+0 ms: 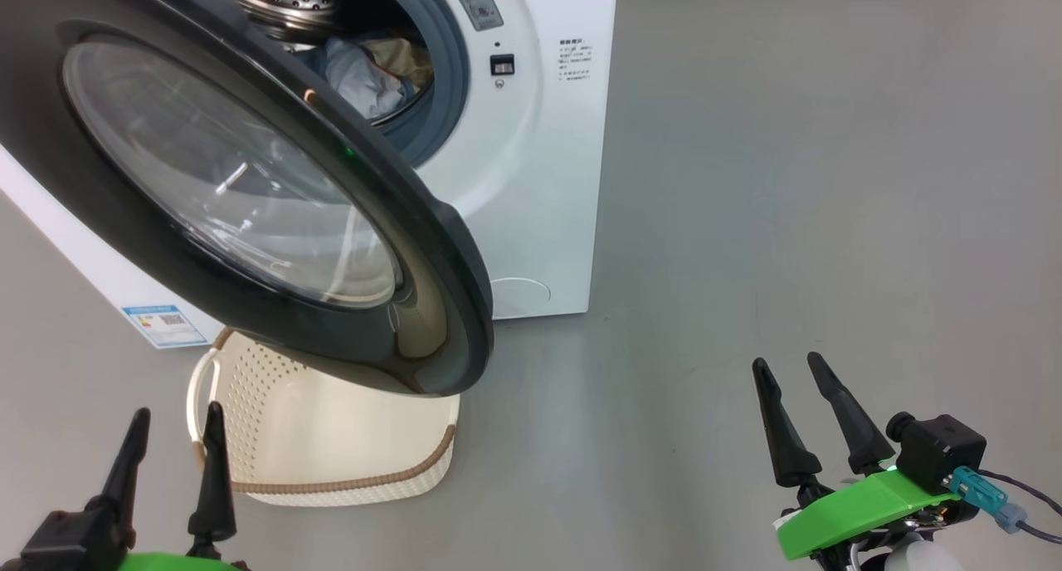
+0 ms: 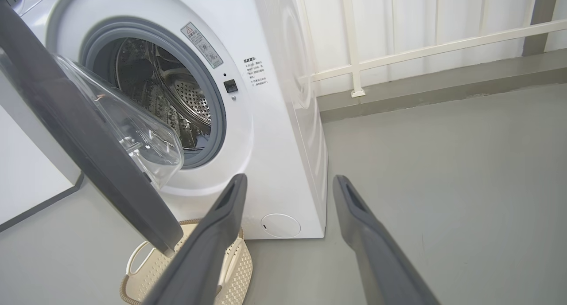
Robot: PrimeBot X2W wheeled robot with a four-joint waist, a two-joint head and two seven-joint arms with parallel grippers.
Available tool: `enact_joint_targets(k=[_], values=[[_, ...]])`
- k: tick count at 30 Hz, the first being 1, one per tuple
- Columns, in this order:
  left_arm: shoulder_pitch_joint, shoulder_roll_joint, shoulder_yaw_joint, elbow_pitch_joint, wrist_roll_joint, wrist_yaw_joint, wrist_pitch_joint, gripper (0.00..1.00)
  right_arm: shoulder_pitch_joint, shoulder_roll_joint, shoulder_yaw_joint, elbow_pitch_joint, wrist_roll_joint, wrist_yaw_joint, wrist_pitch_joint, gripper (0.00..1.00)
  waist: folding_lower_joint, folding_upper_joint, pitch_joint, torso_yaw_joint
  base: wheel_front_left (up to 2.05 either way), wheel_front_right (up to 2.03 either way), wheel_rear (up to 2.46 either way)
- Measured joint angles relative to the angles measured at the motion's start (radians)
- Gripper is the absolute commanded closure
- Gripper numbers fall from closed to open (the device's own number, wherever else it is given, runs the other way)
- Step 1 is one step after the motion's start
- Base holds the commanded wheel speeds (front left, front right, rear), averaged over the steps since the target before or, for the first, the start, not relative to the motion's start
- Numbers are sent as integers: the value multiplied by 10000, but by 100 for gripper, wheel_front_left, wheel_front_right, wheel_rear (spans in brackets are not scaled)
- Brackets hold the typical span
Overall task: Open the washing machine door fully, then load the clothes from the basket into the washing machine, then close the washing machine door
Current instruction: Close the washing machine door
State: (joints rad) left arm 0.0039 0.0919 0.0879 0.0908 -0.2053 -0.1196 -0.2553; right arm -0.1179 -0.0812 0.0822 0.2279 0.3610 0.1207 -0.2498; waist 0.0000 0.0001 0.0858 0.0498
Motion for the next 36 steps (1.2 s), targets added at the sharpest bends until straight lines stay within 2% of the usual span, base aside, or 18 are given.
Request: enact_joint_targets(k=[36], values=[[393, -255, 169, 387, 499, -84, 0, 0, 197, 33, -251, 4, -882, 0, 0, 0, 0, 0, -274, 20, 0, 0, 0]])
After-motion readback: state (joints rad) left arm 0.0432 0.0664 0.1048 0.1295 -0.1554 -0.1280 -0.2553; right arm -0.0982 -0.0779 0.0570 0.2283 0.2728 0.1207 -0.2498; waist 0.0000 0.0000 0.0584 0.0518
